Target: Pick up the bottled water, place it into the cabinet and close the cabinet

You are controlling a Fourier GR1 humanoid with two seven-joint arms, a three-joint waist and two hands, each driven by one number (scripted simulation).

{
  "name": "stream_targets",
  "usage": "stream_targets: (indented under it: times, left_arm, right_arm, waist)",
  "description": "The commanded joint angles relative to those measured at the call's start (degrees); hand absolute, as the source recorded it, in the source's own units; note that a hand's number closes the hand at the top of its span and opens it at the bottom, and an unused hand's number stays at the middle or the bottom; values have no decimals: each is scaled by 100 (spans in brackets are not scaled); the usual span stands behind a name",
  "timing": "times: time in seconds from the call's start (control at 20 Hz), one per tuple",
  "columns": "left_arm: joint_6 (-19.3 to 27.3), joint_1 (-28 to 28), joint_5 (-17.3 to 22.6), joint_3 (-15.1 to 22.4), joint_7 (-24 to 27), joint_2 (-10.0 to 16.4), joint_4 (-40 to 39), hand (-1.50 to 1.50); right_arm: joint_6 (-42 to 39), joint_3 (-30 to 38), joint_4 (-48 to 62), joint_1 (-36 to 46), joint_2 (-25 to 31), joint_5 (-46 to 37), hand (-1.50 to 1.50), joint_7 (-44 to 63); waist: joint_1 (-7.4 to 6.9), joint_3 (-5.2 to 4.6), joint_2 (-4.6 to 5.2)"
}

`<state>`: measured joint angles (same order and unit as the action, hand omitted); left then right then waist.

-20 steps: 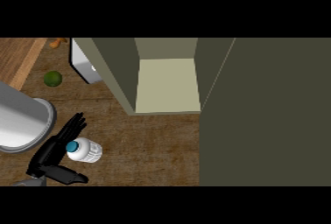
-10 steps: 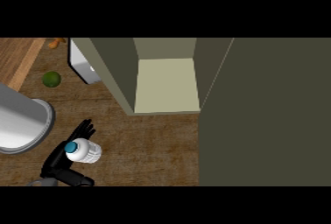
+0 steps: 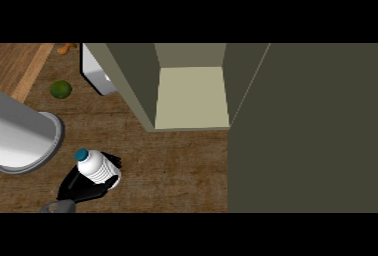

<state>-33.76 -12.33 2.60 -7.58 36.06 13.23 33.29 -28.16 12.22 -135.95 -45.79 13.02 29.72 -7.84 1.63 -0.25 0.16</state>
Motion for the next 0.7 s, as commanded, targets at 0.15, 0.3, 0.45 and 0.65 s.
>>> stream_targets:
  times: [0.15, 0.3, 0.45, 0.65]
  left_arm:
    - [-876, -244, 235, -44, 504, -51, -459, 150]
    - [-340, -239, 569, -372, 426, -87, -198, 150]
    - [701, -67, 999, -954, 623, -369, -285, 150]
    - [836, 6, 1181, -1226, 984, -154, -230, 150]
  right_arm:
    - [61, 166, -1088, -487, 3, 621, -150, 197]
    - [94, 420, -1071, -502, 144, 858, -150, 174]
    - [-20, 455, -749, -613, 121, 724, -150, -81]
    - [132, 490, -1168, -758, 201, 865, -150, 99]
  waist:
    - [51, -3, -6]
    - [-51, 9, -26]
    - [-46, 6, -35]
    - [-72, 2, -17]
